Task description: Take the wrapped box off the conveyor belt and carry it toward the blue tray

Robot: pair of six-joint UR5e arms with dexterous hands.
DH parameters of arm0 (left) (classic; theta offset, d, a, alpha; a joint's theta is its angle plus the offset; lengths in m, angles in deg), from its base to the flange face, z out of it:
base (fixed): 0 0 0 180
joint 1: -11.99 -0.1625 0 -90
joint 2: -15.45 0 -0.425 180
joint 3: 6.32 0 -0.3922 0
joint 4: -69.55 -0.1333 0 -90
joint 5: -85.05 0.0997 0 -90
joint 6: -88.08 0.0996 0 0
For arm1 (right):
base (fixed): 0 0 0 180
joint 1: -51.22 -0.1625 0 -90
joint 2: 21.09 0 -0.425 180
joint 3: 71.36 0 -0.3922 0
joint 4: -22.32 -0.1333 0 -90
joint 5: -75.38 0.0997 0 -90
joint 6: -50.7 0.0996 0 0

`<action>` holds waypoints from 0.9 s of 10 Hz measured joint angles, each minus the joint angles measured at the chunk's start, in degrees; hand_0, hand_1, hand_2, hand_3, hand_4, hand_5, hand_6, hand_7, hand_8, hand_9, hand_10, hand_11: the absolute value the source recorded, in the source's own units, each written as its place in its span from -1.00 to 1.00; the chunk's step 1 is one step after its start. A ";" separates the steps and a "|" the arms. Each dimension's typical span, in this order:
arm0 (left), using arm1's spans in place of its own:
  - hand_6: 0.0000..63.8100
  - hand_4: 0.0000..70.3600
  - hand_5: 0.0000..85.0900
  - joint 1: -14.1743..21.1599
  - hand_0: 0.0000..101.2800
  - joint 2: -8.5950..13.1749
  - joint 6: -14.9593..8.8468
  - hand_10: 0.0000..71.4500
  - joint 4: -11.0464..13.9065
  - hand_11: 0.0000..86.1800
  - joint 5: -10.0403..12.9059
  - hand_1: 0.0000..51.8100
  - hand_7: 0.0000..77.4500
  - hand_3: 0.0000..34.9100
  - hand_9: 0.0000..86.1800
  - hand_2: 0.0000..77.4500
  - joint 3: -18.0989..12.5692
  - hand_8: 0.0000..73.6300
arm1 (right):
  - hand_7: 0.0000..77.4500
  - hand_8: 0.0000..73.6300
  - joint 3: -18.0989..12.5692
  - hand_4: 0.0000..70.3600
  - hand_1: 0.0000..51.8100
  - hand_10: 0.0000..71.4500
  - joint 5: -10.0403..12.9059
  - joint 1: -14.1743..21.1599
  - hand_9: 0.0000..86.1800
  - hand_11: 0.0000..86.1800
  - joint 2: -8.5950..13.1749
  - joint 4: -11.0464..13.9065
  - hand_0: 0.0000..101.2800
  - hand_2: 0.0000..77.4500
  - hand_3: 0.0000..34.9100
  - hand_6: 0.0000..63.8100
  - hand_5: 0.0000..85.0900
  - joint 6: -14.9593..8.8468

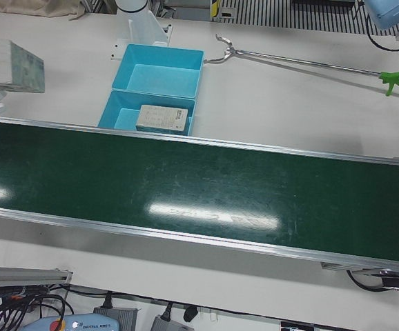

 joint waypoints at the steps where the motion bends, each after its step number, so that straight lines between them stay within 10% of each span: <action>1: -0.98 -1.00 -0.97 0.00 -1.00 0.00 0.00 -0.98 0.00 -0.99 0.00 -1.00 -0.99 -1.00 -0.99 -0.97 0.00 -0.99 | 0.80 0.36 0.34 -0.15 -0.98 -0.21 2.88 3.54 0.30 -0.03 1.53 -0.06 -0.08 0.03 -0.96 0.09 0.50 -3.64; 3: -0.98 -1.00 -0.97 0.00 -1.00 0.00 0.00 -1.00 0.00 -0.99 0.00 -1.00 -0.99 -1.00 -0.99 -0.99 0.00 -0.99 | 0.77 0.33 1.49 -0.12 -0.98 -0.21 6.71 8.07 0.47 -0.03 3.66 -0.32 -0.08 0.03 -0.95 0.09 0.42 -7.57; 5: -0.98 -1.00 -0.97 0.00 -1.00 0.00 0.00 -0.98 0.00 -0.99 0.00 -1.00 -0.99 -1.00 -0.99 -0.97 0.00 -0.99 | 0.61 -0.38 4.47 -0.40 -0.98 -1.00 6.38 9.60 -0.04 -0.66 5.17 -0.61 -0.06 0.03 -0.91 -0.09 -0.31 -8.61; 6: -1.00 -1.00 -0.97 0.00 -1.00 0.00 0.00 -1.00 0.00 -0.99 0.00 -1.00 -0.99 -1.00 -0.99 -0.99 0.00 -0.99 | 0.07 -0.64 5.70 -0.55 -0.98 -1.00 5.39 9.77 -0.27 -0.96 5.45 -0.68 -0.02 0.03 -0.89 -0.32 -0.55 -8.50; 7: -1.00 -1.00 -0.97 0.00 -1.00 0.00 0.00 -1.00 0.00 -0.99 0.00 -1.00 -0.99 -1.00 -0.99 -0.97 0.00 -0.99 | -0.13 -1.00 6.40 -0.77 -0.52 -1.00 4.72 9.82 -0.47 -0.97 5.61 -0.71 -0.08 0.08 -0.95 -0.54 -0.83 -8.22; 8: -1.00 -1.00 -0.97 0.00 -1.00 0.00 0.00 -1.00 0.00 -0.99 0.00 -1.00 -0.99 -1.00 -0.99 -0.97 0.00 -0.99 | -0.44 -1.00 6.75 -0.85 -0.71 -1.00 4.26 9.86 -0.80 -0.97 5.80 -0.71 -0.25 -0.03 -0.82 -1.00 -0.94 -8.00; 9: -1.00 -1.00 -0.97 0.00 -1.00 0.00 0.00 -1.00 0.00 -0.99 0.00 -1.00 -0.99 -1.00 -0.99 -0.97 0.00 -0.99 | -0.87 -1.00 6.95 -0.98 -0.71 -1.00 3.75 9.87 -0.96 -0.97 6.00 -0.69 -0.26 -0.03 -0.72 -1.00 -0.99 -7.78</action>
